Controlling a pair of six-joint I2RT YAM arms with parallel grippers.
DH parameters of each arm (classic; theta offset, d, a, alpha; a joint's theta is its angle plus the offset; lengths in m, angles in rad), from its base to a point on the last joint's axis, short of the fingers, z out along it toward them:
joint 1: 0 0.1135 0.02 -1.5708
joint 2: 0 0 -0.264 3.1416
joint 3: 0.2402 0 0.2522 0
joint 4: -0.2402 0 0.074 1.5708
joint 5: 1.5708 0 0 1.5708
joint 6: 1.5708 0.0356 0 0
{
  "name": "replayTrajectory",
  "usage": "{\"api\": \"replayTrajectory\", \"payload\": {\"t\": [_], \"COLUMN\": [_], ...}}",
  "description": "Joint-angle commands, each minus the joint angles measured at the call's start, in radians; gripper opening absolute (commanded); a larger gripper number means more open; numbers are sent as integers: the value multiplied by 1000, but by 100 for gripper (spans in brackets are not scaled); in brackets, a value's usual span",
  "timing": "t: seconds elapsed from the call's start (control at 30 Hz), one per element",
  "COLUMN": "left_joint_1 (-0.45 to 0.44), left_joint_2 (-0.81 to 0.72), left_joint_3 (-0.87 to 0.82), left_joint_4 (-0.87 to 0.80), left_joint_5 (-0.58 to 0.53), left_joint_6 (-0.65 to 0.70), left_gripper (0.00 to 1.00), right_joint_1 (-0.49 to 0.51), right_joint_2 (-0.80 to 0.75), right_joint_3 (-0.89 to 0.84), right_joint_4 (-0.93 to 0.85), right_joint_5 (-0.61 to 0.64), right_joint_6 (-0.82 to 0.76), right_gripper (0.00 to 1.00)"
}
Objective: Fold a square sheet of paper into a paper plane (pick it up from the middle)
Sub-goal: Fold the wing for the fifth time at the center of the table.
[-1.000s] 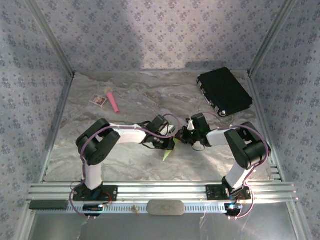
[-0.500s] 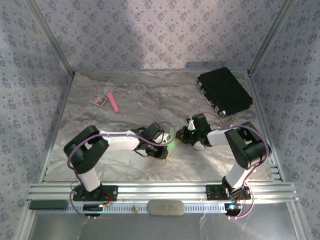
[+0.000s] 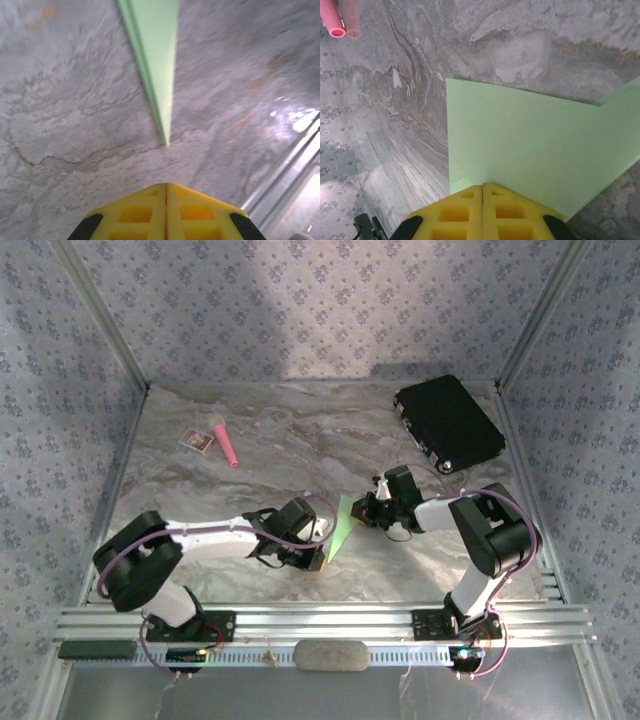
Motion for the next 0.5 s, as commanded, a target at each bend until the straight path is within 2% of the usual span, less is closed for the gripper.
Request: {"api": "replayTrajectory", "payload": {"t": [0.0,0.17,0.33,0.47], "left_joint_1": [33,92,93,89], "left_joint_2": [-49,59,218,289], "left_joint_3": [31,119,252,306], "left_joint_4": [24,135,156,172], "left_joint_5": [-22,20,63,76], "left_joint_6": [-11,-43,-50,-49], "left_gripper": [7,6,2,2], "right_joint_1": [-4,-12,-33,-34], "right_joint_2": [37,43,42,41], "right_joint_3": [12,9,-6,-7], "right_joint_4": [-83,-87,-79,-72], "right_joint_5": [28,22,23,8], "right_joint_6": [-48,-51,-34,-31], "right_gripper": [0,0,0,0]}}
